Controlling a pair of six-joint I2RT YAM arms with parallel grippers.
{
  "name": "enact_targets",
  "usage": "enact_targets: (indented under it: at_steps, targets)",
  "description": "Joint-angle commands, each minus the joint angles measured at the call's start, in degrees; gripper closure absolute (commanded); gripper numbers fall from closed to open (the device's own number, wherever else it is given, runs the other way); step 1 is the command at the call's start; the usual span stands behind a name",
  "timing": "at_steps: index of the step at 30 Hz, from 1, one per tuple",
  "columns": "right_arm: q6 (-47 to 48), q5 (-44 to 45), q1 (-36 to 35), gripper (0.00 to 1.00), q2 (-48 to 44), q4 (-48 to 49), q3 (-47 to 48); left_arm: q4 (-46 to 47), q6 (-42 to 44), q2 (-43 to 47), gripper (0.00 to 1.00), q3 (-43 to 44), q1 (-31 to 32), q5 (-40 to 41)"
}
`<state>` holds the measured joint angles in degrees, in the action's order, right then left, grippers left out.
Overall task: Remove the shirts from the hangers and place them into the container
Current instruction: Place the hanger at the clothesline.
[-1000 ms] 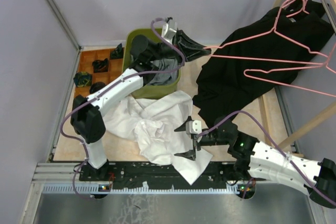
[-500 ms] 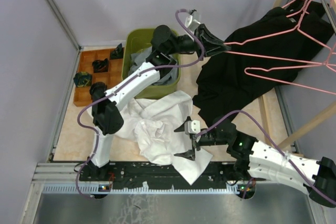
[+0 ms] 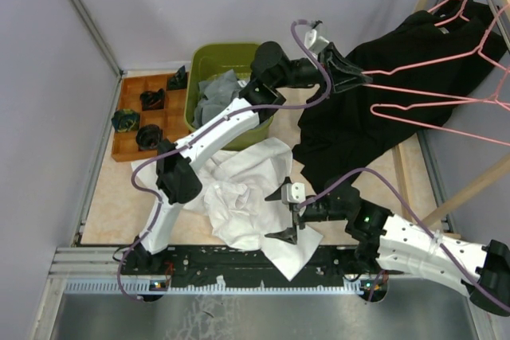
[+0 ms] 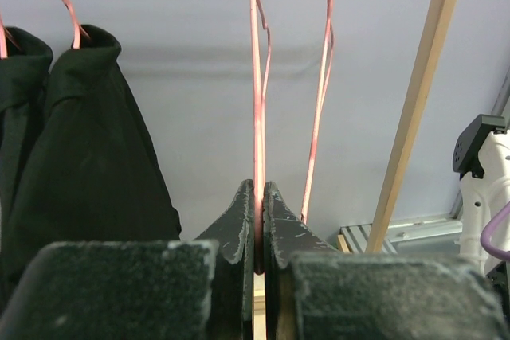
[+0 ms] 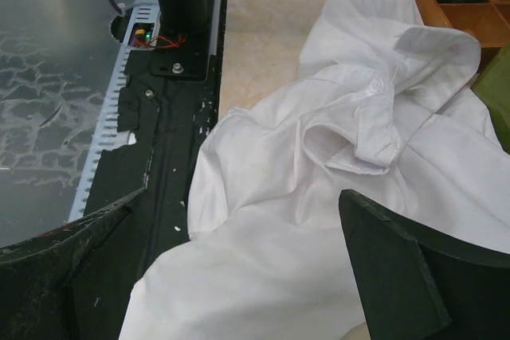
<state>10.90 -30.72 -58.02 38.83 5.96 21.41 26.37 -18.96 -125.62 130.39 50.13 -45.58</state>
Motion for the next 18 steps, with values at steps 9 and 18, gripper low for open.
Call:
enact_targets:
  at_steps: [9,18]
  targets:
    - [-0.7,0.5,-0.4,0.01,-1.4,2.1,-0.4,-3.1,3.1,-1.9,0.98,2.0,2.0,2.7]
    - [-0.5,1.9,-0.5,0.01,-1.4,2.4,-0.9,-3.5,7.6,9.3,0.28,-10.2,2.1,8.2]
